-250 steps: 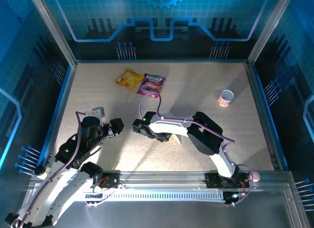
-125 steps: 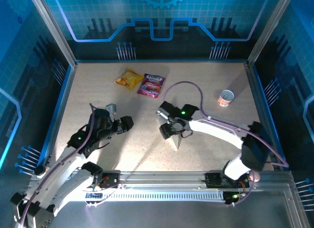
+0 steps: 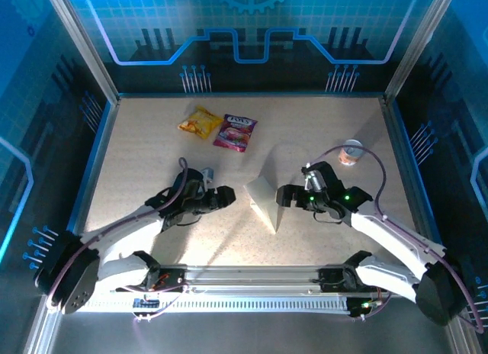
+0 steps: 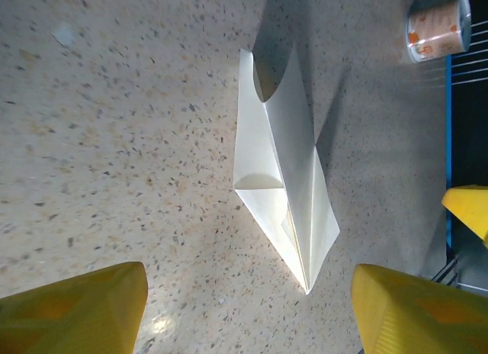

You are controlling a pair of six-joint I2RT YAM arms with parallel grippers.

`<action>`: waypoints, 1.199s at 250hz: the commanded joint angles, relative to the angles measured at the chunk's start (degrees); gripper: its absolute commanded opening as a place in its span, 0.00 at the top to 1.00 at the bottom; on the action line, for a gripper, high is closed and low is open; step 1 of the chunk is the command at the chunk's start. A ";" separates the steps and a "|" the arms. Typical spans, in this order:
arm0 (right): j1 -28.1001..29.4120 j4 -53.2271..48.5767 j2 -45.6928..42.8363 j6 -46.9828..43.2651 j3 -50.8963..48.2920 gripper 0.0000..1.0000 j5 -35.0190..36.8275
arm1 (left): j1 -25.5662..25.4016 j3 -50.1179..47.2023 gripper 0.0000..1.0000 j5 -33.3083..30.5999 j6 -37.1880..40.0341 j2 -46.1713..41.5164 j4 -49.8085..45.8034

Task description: Fold a paper plane with a square sheet of paper (fold left side to right side)

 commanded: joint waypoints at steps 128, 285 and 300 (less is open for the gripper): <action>-4.85 -2.63 -6.97 -0.93 -1.61 0.01 -3.53 | -2.88 12.56 0.55 8.81 -7.05 32.60 25.80; -9.47 11.52 -5.24 -12.53 -3.10 0.01 -30.68 | 1.69 4.76 0.99 21.33 9.39 8.33 14.67; -9.43 13.95 -4.20 -13.60 -3.00 0.01 -36.44 | 2.98 3.82 1.00 24.90 10.36 5.50 14.48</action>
